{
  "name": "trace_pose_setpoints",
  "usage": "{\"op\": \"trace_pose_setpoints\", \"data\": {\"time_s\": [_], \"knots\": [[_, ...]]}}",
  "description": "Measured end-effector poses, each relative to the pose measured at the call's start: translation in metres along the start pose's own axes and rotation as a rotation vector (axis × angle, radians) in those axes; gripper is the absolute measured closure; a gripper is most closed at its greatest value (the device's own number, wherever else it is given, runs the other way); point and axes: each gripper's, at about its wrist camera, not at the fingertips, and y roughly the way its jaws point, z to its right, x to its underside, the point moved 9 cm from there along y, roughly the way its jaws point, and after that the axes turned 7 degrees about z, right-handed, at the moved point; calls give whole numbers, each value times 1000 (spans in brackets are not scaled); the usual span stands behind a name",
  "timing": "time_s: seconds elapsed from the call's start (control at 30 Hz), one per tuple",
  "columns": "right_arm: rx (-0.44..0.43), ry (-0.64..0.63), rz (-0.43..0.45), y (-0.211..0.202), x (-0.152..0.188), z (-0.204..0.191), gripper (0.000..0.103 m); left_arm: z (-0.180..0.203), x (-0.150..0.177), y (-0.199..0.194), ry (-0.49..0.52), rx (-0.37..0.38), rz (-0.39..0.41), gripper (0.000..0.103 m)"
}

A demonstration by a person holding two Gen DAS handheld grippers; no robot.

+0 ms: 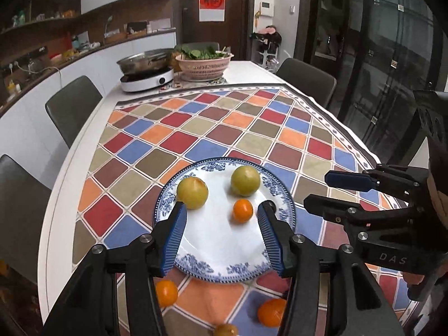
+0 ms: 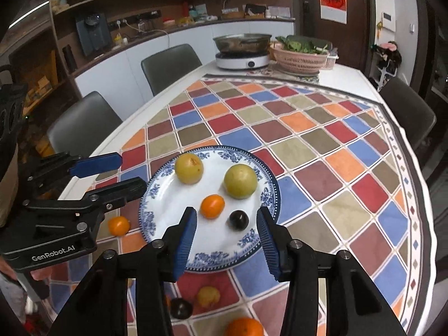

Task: Organize fruits
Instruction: 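Lower the dark plum onto the plate and open the right tool, then lift both tools away from the plate toward the remaining fruit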

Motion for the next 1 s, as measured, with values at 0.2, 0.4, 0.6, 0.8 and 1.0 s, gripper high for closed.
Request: {"op": "trace_pose_setpoints", "data": {"time_s": [0.2,0.4,0.6,0.8,1.0], "knots": [[3,-6,36,-30,6,-7,58,12,3,-31,12,-5,47,48],[18,8,55,-53,20,-10,50,24,15,-53,25,-3,65,44],[58,-7,49,-67,41,-10,50,31,40,-60,14,3,32,43],[84,12,26,-72,62,-9,50,36,62,-60,12,13,-4,43],[99,53,-29,-66,87,-1,50,43,81,-55,40,21,-40,43]]}}
